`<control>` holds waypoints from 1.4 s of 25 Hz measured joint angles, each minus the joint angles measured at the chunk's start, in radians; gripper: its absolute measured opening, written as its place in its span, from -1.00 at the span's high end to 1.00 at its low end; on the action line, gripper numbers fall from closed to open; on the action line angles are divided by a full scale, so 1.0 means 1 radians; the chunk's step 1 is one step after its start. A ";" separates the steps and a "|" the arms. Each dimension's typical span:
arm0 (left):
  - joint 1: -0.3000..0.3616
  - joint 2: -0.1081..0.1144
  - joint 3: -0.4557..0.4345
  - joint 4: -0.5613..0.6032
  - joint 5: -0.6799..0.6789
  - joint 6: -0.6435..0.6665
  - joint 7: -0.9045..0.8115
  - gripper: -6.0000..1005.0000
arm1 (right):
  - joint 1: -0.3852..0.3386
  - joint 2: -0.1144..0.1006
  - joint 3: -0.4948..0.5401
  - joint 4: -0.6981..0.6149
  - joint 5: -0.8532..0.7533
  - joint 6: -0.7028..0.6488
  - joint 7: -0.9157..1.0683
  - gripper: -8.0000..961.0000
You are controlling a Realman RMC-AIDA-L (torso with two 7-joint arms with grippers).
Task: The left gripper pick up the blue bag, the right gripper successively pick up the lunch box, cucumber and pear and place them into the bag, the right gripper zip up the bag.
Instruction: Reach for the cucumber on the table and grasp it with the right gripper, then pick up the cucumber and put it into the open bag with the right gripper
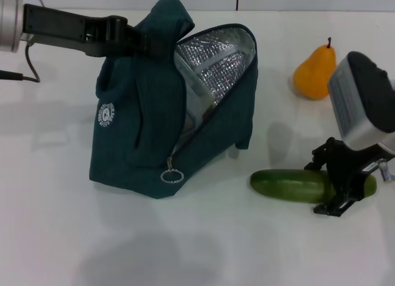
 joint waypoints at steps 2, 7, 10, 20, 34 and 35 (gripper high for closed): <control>0.001 0.001 0.000 0.001 0.000 0.000 0.000 0.90 | -0.007 0.000 -0.009 -0.015 0.000 0.006 0.003 -0.71; 0.000 0.001 0.000 0.001 0.000 0.000 0.001 0.90 | -0.024 -0.001 -0.009 -0.053 0.005 0.001 0.002 -0.63; 0.000 0.001 0.000 -0.001 0.000 0.000 0.005 0.90 | -0.028 -0.003 -0.001 -0.073 0.012 -0.022 -0.001 -0.42; -0.002 -0.002 0.000 -0.002 0.000 -0.001 0.007 0.90 | -0.026 -0.008 0.236 -0.220 0.285 -0.414 -0.014 -0.35; -0.002 -0.002 0.000 -0.003 -0.002 -0.001 0.007 0.90 | -0.031 -0.052 0.772 0.388 0.863 -0.361 -0.188 -0.36; -0.002 -0.003 0.000 -0.003 -0.002 -0.001 0.006 0.90 | -0.037 -0.031 0.772 0.415 0.897 -0.332 -0.220 -0.36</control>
